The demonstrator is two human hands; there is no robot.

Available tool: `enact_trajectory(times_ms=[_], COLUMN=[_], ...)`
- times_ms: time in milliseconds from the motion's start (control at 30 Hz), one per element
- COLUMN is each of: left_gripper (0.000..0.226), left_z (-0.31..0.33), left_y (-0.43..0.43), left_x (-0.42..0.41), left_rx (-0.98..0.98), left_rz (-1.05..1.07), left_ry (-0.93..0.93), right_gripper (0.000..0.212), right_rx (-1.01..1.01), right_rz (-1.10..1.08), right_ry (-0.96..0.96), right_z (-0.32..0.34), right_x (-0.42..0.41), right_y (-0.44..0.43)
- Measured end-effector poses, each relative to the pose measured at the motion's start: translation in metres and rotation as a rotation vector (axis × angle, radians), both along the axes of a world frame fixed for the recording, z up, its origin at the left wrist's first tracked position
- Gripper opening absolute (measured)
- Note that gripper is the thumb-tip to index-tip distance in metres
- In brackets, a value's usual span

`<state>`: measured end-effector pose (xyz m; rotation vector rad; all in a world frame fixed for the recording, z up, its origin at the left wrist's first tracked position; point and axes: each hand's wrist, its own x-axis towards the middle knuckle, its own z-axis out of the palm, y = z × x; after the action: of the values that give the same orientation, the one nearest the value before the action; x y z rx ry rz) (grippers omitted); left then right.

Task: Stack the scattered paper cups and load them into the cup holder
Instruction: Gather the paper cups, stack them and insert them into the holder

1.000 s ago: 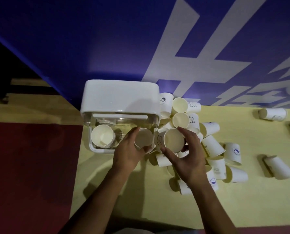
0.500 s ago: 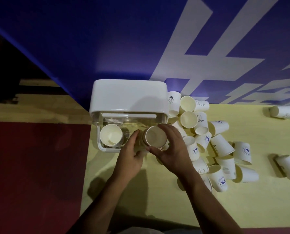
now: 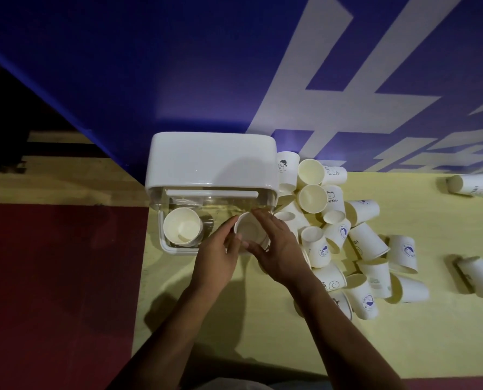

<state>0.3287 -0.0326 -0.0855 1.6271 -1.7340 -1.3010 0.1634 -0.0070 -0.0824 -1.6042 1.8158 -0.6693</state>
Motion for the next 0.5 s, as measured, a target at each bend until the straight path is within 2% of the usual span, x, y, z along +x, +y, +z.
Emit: enact_trajectory(times_ms=[267, 400, 500], left_gripper=[0.040, 0.034, 0.031], left_z=[0.012, 0.036, 0.042], left_y=[0.005, 0.026, 0.042], left_x=[-0.006, -0.015, -0.035], left_rx=[0.006, -0.177, -0.201], left_rz=[0.049, 0.169, 0.097], left_ry=[-0.029, -0.076, -0.041], right_gripper=[0.068, 0.043, 0.027], right_rx=[-0.025, -0.081, -0.065], right_rz=[0.047, -0.150, -0.315], right_ry=[0.013, -0.005, 0.001], right_z=[0.003, 0.020, 0.024], right_x=[-0.006, -0.023, -0.047], right_y=[0.000, 0.022, 0.048])
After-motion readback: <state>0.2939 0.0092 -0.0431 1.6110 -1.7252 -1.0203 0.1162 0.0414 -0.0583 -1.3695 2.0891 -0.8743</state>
